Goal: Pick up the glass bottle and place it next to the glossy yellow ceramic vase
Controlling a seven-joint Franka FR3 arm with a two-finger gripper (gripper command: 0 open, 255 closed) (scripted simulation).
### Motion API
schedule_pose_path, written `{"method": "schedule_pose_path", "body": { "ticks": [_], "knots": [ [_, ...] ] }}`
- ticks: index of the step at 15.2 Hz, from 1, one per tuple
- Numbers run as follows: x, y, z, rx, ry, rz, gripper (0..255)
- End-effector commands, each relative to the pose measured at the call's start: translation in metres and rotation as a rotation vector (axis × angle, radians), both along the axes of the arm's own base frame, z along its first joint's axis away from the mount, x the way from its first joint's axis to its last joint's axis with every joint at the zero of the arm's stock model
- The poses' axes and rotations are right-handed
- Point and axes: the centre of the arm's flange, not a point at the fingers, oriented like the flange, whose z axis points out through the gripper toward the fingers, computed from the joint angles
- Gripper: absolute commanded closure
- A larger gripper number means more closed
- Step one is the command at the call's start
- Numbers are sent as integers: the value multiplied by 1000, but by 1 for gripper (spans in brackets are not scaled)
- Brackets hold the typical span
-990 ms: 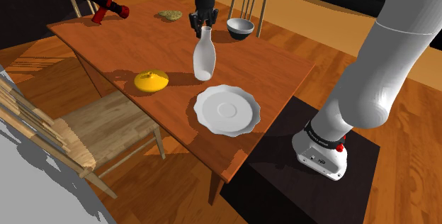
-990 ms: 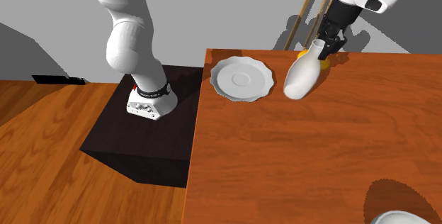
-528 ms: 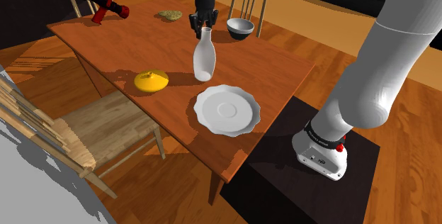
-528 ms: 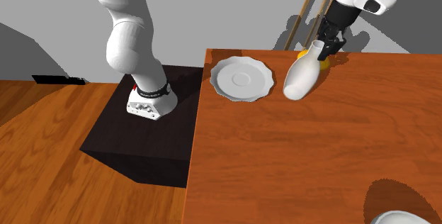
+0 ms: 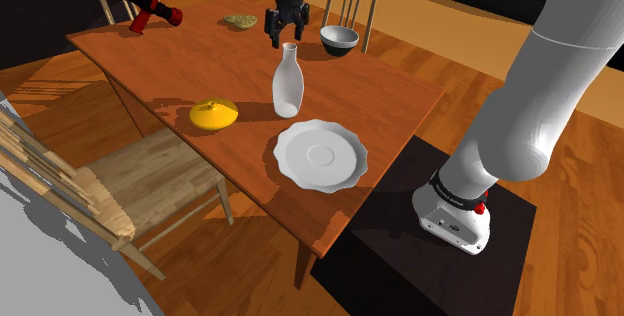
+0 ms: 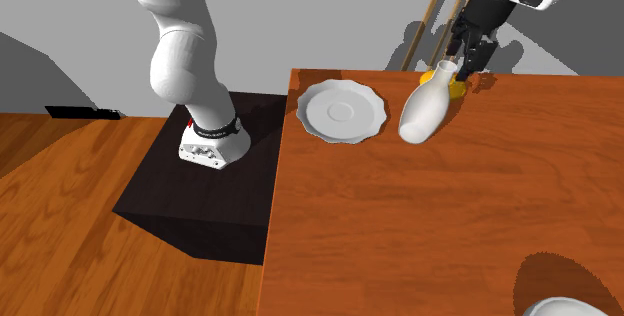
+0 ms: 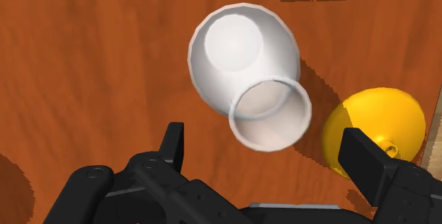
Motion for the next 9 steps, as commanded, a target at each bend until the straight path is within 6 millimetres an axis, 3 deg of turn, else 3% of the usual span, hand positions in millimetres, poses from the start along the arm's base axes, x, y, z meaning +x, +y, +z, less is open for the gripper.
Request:
{"method": "schedule_pose_path", "body": {
  "ticks": [1, 2, 9],
  "knots": [
    [1, -3, 23, 0, 1, 0, 0],
    [1, -3, 34, 0, 1, 0, 0],
    [1, -3, 34, 0, 1, 0, 0]
  ]
}}
